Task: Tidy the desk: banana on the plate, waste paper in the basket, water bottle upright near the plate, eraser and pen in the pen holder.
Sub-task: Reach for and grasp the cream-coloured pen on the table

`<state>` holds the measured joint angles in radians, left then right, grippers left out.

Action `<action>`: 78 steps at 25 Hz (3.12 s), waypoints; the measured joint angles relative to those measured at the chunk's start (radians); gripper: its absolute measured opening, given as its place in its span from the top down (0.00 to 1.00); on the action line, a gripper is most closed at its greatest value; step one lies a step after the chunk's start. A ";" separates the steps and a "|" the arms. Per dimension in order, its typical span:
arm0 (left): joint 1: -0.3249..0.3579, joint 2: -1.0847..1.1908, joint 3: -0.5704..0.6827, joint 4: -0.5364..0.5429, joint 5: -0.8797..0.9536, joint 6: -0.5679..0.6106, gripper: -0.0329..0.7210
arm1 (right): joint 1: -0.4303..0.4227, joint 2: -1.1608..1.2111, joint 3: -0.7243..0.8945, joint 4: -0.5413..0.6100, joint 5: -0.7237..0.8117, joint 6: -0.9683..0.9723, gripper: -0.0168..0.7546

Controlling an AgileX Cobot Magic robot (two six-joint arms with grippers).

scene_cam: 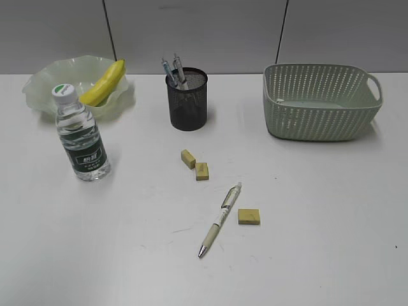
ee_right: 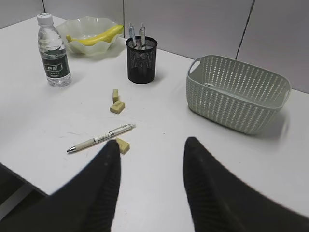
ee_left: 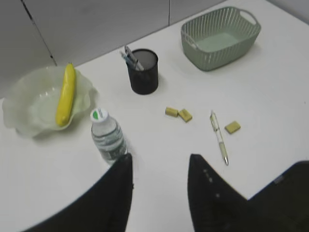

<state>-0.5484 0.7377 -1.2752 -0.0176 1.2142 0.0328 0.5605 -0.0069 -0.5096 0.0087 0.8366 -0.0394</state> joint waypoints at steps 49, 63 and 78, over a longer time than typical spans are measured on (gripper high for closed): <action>0.000 -0.744 0.738 -0.069 -0.160 -0.014 0.58 | 0.121 1.655 -0.742 0.178 0.097 0.309 0.52; 0.000 -0.744 0.738 -0.063 -0.160 -0.011 0.58 | 0.160 2.025 -0.889 0.171 0.152 0.622 0.52; 0.000 -0.744 0.738 -0.063 -0.160 -0.011 0.58 | 0.161 2.221 -1.018 0.167 0.247 0.660 0.45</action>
<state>-0.5484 -0.0060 -0.5368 -0.0804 1.0544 0.0220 0.7213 2.2142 -1.5279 0.1753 1.0841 0.6203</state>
